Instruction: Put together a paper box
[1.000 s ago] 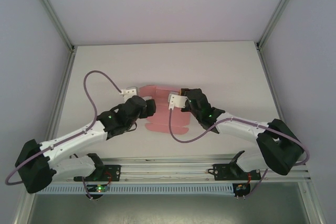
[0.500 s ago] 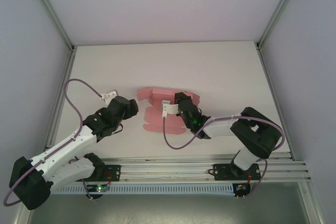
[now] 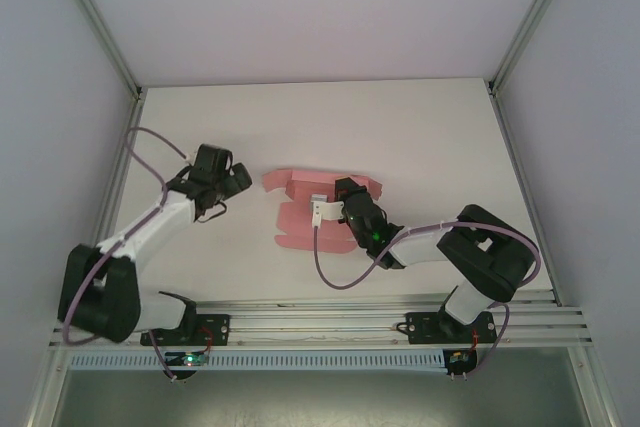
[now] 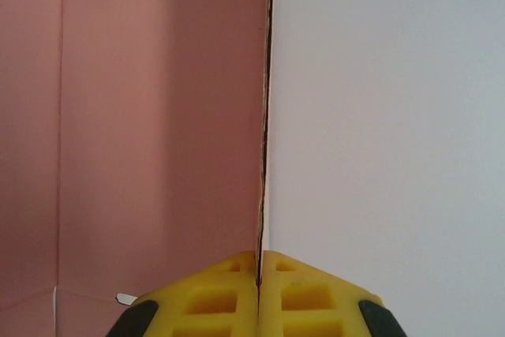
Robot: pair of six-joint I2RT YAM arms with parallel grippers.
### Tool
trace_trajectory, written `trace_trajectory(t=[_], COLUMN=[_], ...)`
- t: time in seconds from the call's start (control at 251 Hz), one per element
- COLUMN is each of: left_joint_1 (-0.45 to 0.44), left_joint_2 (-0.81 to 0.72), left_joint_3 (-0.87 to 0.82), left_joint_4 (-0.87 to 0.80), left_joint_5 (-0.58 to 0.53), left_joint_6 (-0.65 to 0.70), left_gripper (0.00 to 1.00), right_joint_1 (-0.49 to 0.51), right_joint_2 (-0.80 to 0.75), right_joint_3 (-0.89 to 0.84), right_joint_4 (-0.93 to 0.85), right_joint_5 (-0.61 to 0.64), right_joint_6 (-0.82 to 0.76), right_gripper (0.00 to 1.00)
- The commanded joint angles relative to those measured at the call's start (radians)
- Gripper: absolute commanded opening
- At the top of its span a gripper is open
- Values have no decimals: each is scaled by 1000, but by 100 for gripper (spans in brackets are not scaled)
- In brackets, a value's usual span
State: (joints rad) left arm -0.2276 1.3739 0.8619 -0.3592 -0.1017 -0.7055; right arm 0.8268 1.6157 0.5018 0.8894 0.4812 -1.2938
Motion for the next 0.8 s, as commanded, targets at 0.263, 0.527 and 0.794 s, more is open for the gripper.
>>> trace_trajectory(t=[0.263,0.527,0.794], left_joint_1=[34,7,-12], left_joint_2=[245,230,184], left_joint_3=[204,182,89], left_joint_4=[128,108,272], left_joint_5=[293,412,635], left_joint_6=[233,312,403], left_gripper=[100,100,88], right_joint_1=[-26,-26,-28], right_joint_2=[-17,-27,-13], right_joint_3=[26,36,56], right_joint_4=[-129,-157,-189], right_joint_5=[-41,-52,-52], right_joint_6=[75,101,102], right_gripper=[0,0,0])
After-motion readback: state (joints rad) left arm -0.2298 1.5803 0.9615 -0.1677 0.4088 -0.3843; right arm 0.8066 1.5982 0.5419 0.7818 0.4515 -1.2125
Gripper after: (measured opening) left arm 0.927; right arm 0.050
